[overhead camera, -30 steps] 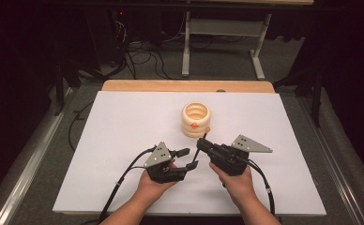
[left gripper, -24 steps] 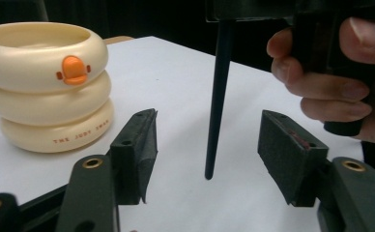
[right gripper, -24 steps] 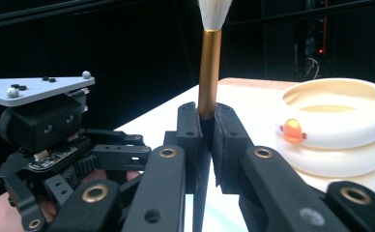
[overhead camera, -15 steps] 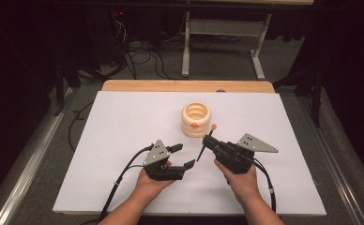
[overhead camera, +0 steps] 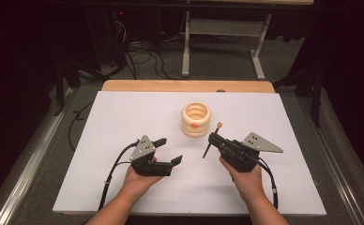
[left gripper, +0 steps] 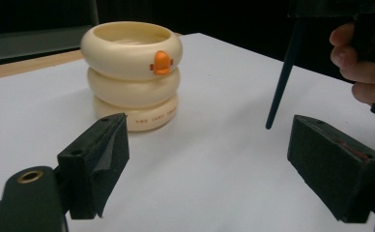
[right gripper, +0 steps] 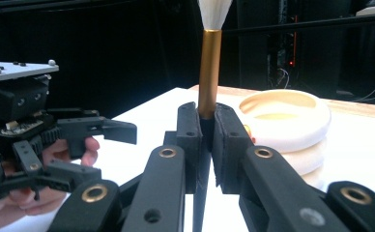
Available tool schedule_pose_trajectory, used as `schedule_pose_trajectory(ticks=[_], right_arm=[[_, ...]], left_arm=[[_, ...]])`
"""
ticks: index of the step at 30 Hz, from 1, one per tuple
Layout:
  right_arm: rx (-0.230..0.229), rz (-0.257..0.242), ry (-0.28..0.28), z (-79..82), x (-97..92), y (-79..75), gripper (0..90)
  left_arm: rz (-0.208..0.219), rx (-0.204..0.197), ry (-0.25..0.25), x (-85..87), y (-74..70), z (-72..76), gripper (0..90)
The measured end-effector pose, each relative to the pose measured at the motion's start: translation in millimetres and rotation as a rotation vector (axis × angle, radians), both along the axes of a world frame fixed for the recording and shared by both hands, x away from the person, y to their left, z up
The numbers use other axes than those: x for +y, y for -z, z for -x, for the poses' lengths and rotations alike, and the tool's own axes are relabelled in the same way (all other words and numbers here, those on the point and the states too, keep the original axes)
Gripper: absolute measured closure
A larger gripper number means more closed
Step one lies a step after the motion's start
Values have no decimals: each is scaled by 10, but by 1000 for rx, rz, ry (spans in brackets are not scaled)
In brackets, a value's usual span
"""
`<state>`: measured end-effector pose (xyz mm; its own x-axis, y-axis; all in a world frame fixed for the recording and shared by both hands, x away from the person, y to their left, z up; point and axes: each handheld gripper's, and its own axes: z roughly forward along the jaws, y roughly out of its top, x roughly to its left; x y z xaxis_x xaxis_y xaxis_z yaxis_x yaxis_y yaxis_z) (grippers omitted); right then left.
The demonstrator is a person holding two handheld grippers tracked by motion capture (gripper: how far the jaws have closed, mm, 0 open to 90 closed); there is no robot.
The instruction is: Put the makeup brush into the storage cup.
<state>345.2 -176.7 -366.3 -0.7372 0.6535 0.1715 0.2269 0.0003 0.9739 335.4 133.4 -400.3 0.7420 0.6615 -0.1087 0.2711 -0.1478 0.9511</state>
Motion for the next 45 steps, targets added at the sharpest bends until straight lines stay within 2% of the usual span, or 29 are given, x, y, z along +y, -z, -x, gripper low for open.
schedule_pose_trajectory(ticks=[11,20,26,29,34,42,45], right_arm=[[-17,18,26,-28,-69,10,848],[-30,24,55,-49,-136,3,848],[-40,26,73,-54,-188,-10,847],[-42,27,89,-48,-203,-14,847],[-62,29,104,-53,-219,-33,847],[-75,27,122,-87,-214,-68,847],[-80,31,136,-135,-187,-93,847]], left_arm=[[-6,14,-46,360,-1,43,82],[-30,14,-97,694,38,116,39],[-49,16,-116,843,65,161,19],[-64,14,-135,893,83,163,7],[-57,3,-142,911,59,178,0],[-59,-2,-114,885,48,186,0],[-78,-18,-111,872,43,193,0]])
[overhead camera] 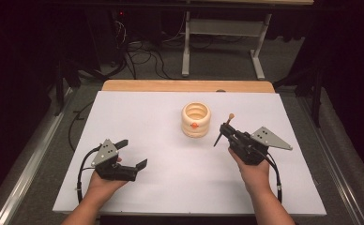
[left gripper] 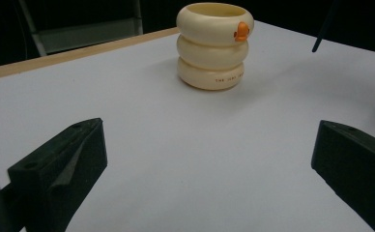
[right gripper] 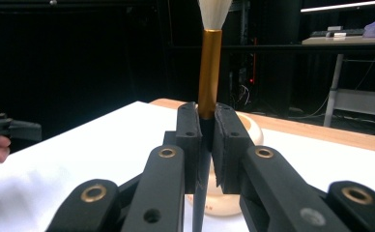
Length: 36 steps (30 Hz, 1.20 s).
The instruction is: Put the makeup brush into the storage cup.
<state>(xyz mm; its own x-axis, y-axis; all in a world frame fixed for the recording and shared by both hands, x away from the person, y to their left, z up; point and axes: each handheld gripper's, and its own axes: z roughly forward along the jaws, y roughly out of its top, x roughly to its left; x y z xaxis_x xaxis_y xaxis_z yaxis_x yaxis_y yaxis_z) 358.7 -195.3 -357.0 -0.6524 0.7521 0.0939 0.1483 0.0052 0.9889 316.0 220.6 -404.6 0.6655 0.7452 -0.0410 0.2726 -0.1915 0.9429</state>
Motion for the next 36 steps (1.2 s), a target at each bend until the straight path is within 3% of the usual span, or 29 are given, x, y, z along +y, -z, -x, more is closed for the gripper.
schedule_pose_trajectory(ticks=[12,36], right_arm=[[-2,19,31,-191,50,-121,848],[4,-14,50,-463,218,-249,849]], left_arm=[[11,12,28,-21,0,-5,0],[15,17,40,-28,15,-22,1]])
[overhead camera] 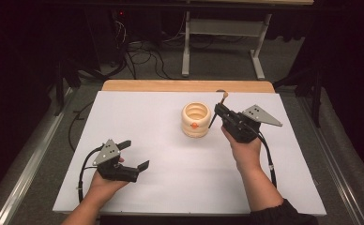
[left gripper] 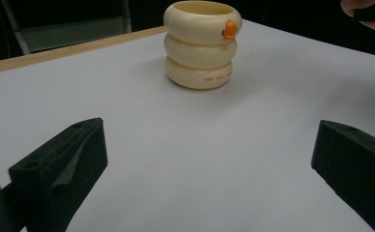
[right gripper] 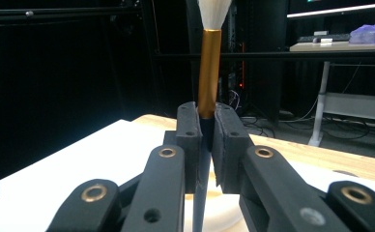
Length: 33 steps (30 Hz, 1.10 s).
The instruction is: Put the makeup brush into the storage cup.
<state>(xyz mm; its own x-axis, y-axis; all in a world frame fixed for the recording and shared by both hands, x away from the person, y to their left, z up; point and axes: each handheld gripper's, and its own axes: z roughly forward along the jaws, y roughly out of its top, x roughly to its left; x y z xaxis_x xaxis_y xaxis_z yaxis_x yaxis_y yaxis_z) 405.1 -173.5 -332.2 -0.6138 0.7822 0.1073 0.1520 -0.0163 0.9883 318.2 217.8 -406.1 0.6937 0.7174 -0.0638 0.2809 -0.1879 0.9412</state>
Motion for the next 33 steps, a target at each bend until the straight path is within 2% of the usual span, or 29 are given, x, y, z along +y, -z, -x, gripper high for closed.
schedule_pose_trajectory(ticks=[12,33], right_arm=[[-17,4,-1,-99,100,-101,850],[-26,23,6,-237,276,-176,850]], left_arm=[[3,-3,0,10,-11,8,1],[8,-19,1,13,-36,27,1]])
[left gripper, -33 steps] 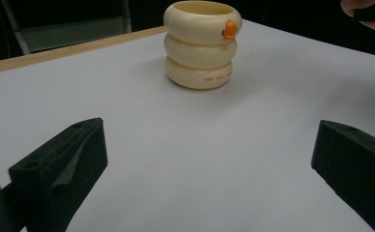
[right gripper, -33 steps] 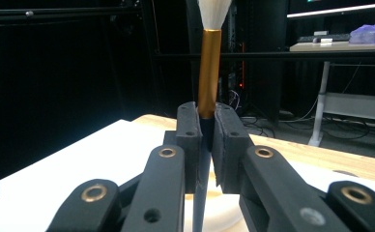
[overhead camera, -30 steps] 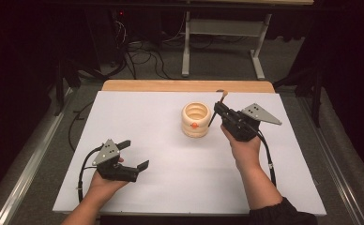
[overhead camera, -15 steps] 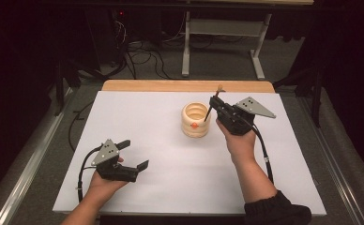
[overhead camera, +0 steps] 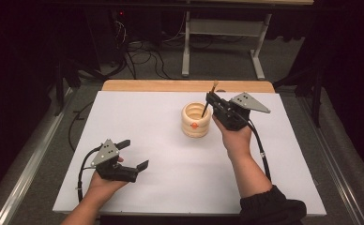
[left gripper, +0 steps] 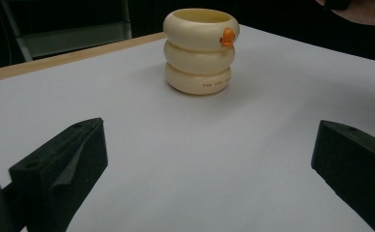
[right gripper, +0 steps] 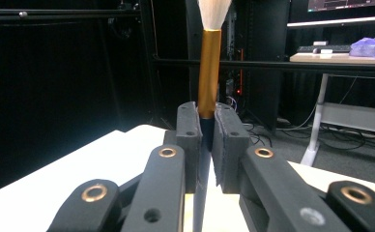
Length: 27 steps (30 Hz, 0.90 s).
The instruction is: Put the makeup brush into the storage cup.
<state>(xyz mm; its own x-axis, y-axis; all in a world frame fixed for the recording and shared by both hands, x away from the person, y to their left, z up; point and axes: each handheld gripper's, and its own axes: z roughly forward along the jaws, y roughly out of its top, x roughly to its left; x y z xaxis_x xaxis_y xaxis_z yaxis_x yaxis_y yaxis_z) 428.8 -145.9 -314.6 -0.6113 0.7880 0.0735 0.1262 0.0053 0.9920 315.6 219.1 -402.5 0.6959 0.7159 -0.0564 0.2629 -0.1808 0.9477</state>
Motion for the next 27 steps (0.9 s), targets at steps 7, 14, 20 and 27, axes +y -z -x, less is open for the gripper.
schedule_pose_trajectory(ticks=[7,14,20,27], right_arm=[[5,6,3,-54,34,-5,849],[15,17,12,-109,69,22,849],[23,38,17,-154,89,73,849],[42,53,20,-188,115,133,849]], left_arm=[[4,2,7,1,-9,10,2],[8,4,14,-5,-15,13,2],[16,4,13,3,-17,14,2],[15,6,16,2,-17,12,2]])
